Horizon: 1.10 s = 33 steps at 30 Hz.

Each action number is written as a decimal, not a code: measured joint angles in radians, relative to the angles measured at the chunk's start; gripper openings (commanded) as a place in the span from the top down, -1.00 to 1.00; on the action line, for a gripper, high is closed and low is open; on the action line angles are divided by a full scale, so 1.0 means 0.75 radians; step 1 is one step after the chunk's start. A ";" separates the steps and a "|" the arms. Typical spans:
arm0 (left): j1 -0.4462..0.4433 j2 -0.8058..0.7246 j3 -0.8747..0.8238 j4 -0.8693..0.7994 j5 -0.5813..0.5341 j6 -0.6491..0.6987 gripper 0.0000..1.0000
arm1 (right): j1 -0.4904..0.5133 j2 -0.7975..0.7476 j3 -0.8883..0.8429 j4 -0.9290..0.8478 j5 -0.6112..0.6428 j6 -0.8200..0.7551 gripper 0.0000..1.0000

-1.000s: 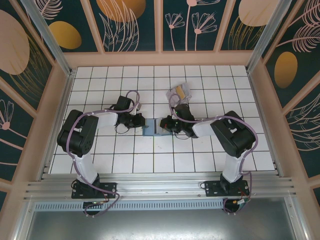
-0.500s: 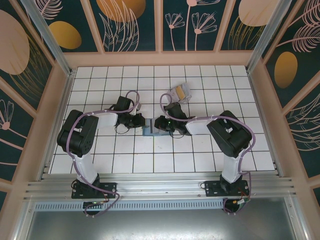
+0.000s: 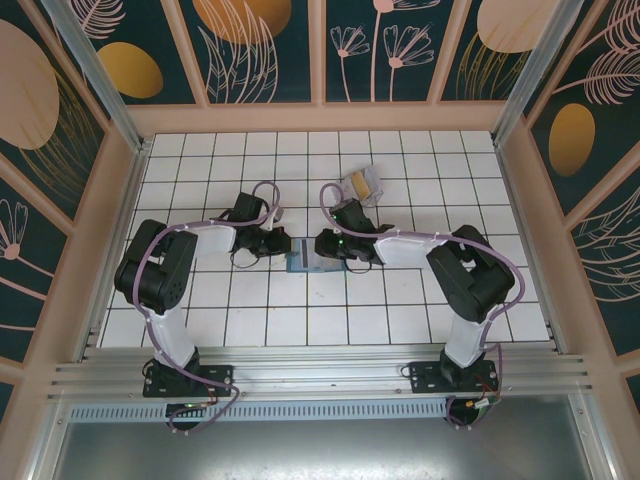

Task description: Put the credit cards into the card holder

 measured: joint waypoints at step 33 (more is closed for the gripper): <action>0.000 0.000 -0.003 0.004 0.020 -0.020 0.75 | 0.009 0.132 0.074 0.068 -0.165 0.066 0.89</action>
